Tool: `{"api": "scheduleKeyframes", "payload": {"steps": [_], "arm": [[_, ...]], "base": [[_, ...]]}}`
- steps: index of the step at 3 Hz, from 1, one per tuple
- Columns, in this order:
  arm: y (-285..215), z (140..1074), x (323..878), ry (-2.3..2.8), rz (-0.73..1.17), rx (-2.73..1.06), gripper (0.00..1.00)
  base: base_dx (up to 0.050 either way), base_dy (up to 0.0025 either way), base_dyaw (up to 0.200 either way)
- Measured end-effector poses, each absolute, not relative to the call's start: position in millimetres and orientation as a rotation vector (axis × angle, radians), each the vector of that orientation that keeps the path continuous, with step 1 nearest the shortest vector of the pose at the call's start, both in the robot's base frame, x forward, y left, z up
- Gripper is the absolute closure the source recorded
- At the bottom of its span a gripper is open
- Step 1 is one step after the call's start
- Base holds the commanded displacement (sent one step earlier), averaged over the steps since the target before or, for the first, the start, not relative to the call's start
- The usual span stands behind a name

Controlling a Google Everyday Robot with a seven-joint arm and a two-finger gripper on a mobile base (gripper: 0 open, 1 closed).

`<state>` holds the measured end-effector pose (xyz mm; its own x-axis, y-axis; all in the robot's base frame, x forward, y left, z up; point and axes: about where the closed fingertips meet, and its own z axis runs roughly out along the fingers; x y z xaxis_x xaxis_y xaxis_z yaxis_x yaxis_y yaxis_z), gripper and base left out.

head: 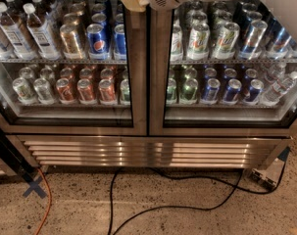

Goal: Open left fridge door

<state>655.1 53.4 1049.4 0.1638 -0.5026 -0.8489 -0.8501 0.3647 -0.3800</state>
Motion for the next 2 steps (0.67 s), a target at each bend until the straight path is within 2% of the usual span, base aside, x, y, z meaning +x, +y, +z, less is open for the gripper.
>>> {"api": "scheduleKeyframes", "payload": {"steps": [2], "arm": [[49.0, 1049.7, 660.1, 1.489, 0.384, -1.285, 1.00]], "base": [[0.000, 0.00000, 0.000]]}}
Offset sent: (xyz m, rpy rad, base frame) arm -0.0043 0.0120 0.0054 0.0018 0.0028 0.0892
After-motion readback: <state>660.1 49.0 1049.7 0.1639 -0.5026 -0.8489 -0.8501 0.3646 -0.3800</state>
